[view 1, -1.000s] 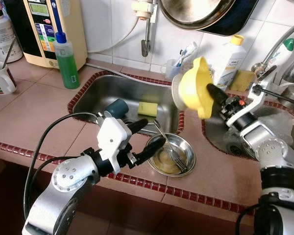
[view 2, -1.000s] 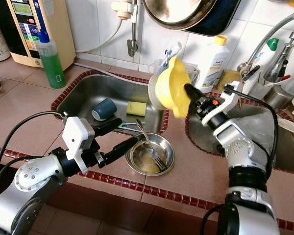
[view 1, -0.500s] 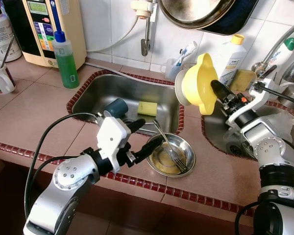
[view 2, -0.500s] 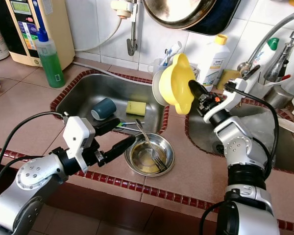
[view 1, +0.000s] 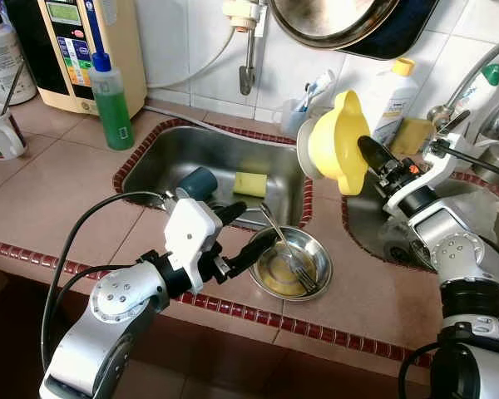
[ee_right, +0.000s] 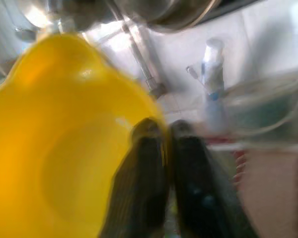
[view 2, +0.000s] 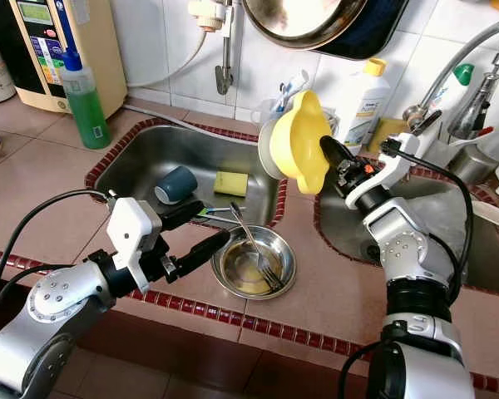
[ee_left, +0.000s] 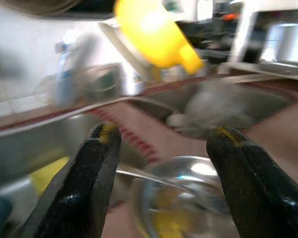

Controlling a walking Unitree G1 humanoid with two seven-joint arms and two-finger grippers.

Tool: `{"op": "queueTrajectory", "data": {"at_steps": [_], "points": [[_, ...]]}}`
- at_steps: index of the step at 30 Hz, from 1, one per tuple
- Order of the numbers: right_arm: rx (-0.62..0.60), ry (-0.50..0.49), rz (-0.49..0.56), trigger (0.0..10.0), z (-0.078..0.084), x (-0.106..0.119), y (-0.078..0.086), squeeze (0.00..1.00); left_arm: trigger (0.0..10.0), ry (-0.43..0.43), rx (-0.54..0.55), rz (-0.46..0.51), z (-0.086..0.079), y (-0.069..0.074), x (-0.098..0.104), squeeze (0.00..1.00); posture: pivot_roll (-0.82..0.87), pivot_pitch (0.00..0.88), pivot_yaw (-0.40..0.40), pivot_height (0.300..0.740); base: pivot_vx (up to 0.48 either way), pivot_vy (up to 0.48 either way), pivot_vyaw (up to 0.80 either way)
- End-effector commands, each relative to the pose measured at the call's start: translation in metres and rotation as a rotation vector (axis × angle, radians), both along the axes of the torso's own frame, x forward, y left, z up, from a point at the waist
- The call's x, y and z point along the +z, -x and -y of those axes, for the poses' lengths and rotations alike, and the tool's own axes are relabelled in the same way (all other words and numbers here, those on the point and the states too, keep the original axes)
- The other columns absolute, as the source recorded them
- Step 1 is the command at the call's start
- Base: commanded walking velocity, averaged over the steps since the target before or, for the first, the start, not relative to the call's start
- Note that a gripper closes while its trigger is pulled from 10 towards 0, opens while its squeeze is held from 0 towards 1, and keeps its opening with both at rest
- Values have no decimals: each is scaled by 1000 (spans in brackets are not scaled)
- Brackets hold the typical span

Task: Kitchen organization

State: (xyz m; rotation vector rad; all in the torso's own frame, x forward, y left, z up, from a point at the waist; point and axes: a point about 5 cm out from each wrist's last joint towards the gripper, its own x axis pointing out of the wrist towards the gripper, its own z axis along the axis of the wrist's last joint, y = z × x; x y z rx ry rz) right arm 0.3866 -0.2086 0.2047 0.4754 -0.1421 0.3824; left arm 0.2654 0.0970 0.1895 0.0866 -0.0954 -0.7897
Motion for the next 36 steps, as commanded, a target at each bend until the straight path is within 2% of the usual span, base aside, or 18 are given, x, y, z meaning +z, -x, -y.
{"op": "queueTrajectory", "data": {"at_steps": [1, 12, 21, 32, 36], "points": [[-63, 128, 82, 10000, -12, 21, -12, 0, 10000, 18, 71, -10, 4, -12, 9, 0, 130, 79, -87, 740, 0, 0, 0], [-85, 139, 94, 10000, -10, 22, -16, 0, 10000, 23, 67, -24, 7, -14, 10, 0, 129, 76, -85, 740, 0, 0, 0], [-90, 170, 105, 10000, -8, 23, -17, 0, 10000, 22, 49, -51, 5, -1, 14, 0, 134, 144, -89, 740, 0, 0, 0], [-57, 195, 123, 10000, -19, 27, -19, 0, 10000, 34, 47, -101, -1, 7, 20, 0, 137, 234, -89, 740, 0, 0, 0], [-36, 195, 137, 10000, -27, 33, -21, 0, 10000, 42, 51, -114, -3, 6, 23, 0, 133, 257, -87, 740, 0, 0, 0]]}}
